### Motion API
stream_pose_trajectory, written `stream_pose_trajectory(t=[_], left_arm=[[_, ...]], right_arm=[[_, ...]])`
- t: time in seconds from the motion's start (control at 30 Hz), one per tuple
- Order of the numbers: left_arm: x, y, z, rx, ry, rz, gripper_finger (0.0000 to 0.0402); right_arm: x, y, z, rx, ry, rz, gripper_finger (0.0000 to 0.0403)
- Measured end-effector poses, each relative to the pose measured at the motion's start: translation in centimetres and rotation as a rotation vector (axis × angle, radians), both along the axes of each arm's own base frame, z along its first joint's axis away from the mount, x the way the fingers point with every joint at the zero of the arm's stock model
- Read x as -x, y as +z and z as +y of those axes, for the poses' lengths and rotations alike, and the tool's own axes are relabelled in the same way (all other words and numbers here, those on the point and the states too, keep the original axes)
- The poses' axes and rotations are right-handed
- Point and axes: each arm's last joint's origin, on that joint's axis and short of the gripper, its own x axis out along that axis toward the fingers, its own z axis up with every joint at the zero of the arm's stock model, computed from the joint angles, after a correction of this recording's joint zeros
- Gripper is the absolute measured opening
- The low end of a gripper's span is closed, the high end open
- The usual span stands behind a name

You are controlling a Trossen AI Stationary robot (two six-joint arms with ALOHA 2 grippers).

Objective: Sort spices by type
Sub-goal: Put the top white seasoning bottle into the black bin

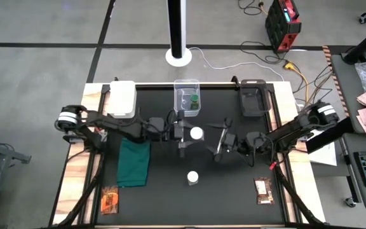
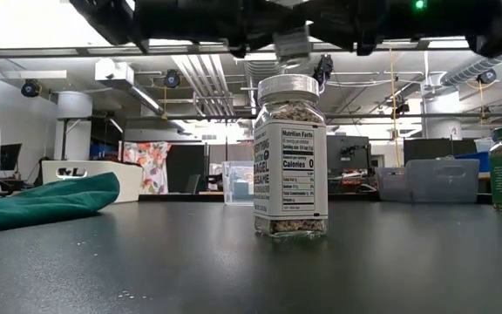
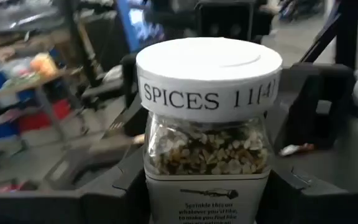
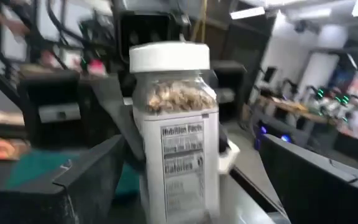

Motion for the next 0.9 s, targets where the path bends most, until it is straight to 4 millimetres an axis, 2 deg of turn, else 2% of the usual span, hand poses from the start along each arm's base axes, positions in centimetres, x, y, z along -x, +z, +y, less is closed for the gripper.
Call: stream_pose_trajectory(t=[0.1, 0.23, 0.33, 0.4, 0.67, 0.9], left_arm=[[0.8, 0.4, 0.1, -0.009, 0.016, -0.002, 0.0182], [1.8, 0.8, 0.2, -0.021, 0.04, -0.011, 0.0182], [2.5, 0.3, 0.4, -0.033, 0.09, 0.066, 0.0182], [2.9, -0.4, 0.5, -0.039, 0.125, 0.125, 0.0182], [2.3, -1.4, 0.4, -0.019, 0.151, 0.121, 0.0182], [1.7, -1.1, 0.1, -0.025, 0.141, 0.086, 0.0182]], right_arm=[[0.1, 0.0, -0.1, 0.014, -0.025, 0.068, 0.0355], [0.2, 1.1, -0.2, 0.002, -0.082, 0.087, 0.0347], [0.3, 1.3, -0.2, 0.005, -0.098, 0.119, 0.0342], [0.2, 2.2, -0.1, -0.012, -0.086, 0.087, 0.034], [-1.7, 4.5, 0.4, -0.033, -0.009, 0.052, 0.0349], [-3.7, 5.3, 0.1, -0.058, -0.042, 0.064, 0.0344]])
